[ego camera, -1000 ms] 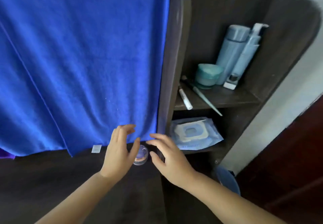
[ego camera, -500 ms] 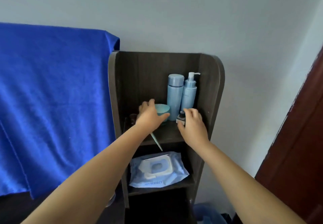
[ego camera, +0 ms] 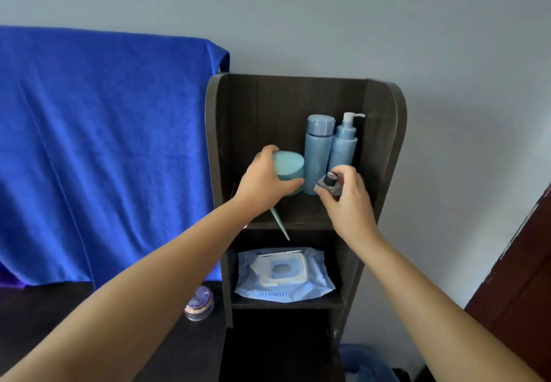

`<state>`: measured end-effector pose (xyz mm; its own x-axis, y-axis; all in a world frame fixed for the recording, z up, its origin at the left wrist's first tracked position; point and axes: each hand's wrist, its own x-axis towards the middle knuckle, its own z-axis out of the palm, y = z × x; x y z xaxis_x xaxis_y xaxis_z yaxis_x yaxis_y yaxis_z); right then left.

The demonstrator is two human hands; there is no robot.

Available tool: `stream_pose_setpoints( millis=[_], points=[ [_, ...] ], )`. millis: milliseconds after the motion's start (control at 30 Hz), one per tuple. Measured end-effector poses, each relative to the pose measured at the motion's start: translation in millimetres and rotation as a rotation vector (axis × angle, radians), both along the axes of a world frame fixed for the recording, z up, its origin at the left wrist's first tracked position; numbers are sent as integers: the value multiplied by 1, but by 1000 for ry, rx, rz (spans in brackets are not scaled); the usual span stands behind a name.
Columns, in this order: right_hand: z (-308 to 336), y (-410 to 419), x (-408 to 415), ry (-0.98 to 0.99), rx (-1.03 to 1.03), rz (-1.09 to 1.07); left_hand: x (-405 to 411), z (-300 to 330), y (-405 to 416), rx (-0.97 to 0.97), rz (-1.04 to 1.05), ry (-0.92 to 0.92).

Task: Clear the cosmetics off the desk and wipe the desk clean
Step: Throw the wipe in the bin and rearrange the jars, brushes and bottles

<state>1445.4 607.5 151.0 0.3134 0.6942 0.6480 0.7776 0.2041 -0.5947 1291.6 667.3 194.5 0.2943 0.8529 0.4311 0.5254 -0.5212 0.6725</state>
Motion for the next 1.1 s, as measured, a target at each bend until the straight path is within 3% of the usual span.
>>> stream_pose_setpoints(
  millis=[67, 200, 400, 500, 700, 867, 1100],
  points=[
    [13, -20, -22, 65, 54, 92, -28, 5, -26, 10, -63, -65],
    [15, -59, -83, 163, -28, 323, -107, -5, -73, -11, -99, -132],
    [-66, -58, -189, 98, -217, 564, -233, -77, -66, -180, 62, -106],
    [-143, -25, -231, 175, -442, 509, -274, -143, -37, -315, 156, -38],
    [-256, 40, -289, 142, -679, 289, -319, -271, 15, -477, 176, 118],
    [-289, 55, -312, 48, -697, 165, -328, -311, 34, -466, 163, 187],
    [-290, 51, -312, 7, -741, 154, -336, -317, 32, -456, 94, 257]
  ],
)
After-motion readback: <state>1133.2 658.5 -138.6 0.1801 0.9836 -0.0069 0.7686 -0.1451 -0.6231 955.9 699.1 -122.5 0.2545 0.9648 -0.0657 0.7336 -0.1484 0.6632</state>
